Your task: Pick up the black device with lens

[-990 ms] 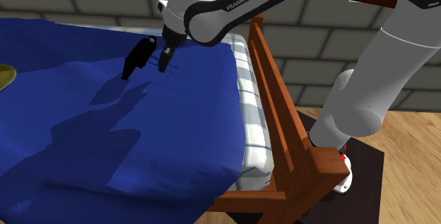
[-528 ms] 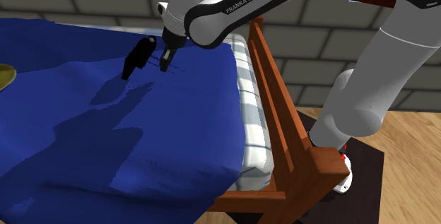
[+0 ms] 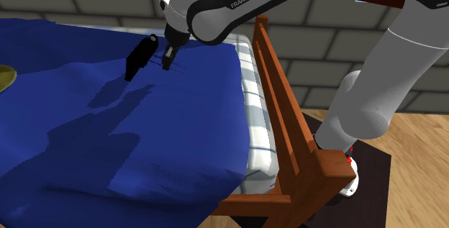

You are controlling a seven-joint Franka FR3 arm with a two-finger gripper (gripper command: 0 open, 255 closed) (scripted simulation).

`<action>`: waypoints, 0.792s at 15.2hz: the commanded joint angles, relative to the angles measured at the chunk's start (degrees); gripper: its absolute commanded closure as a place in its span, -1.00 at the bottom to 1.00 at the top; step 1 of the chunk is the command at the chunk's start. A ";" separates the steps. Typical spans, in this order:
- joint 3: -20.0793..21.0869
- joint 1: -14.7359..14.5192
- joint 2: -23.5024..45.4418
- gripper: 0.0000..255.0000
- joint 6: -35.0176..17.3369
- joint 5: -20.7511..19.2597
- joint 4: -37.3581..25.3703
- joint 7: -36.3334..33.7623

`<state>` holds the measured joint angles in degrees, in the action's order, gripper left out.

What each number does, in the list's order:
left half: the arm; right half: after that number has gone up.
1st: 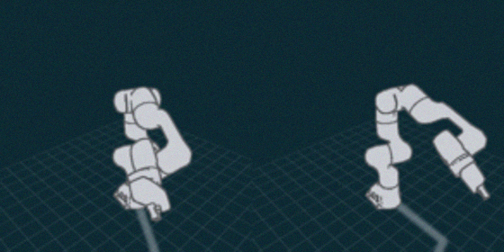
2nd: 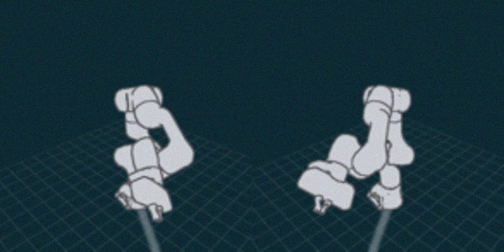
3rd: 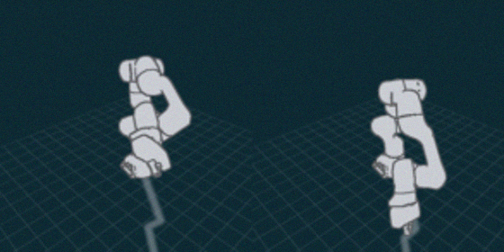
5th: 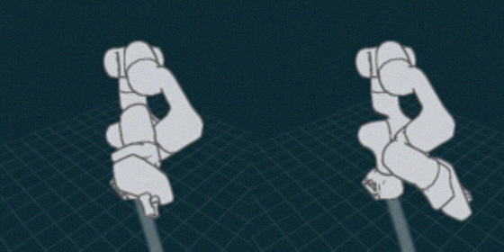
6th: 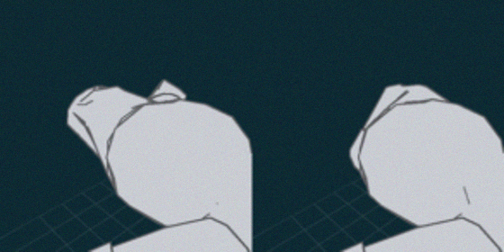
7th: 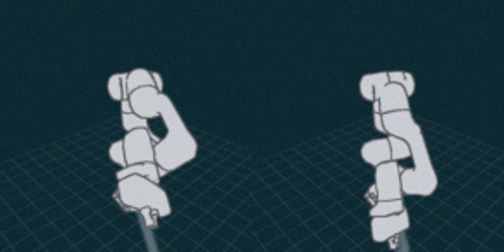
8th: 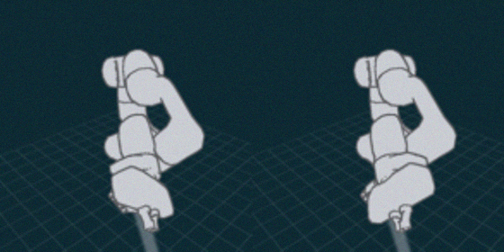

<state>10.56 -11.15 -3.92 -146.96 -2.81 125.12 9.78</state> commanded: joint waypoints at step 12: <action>-0.24 -0.11 -3.02 1.00 9.77 1.35 -6.81 1.23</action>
<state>10.32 -11.26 -6.91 -137.93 -1.47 119.05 10.98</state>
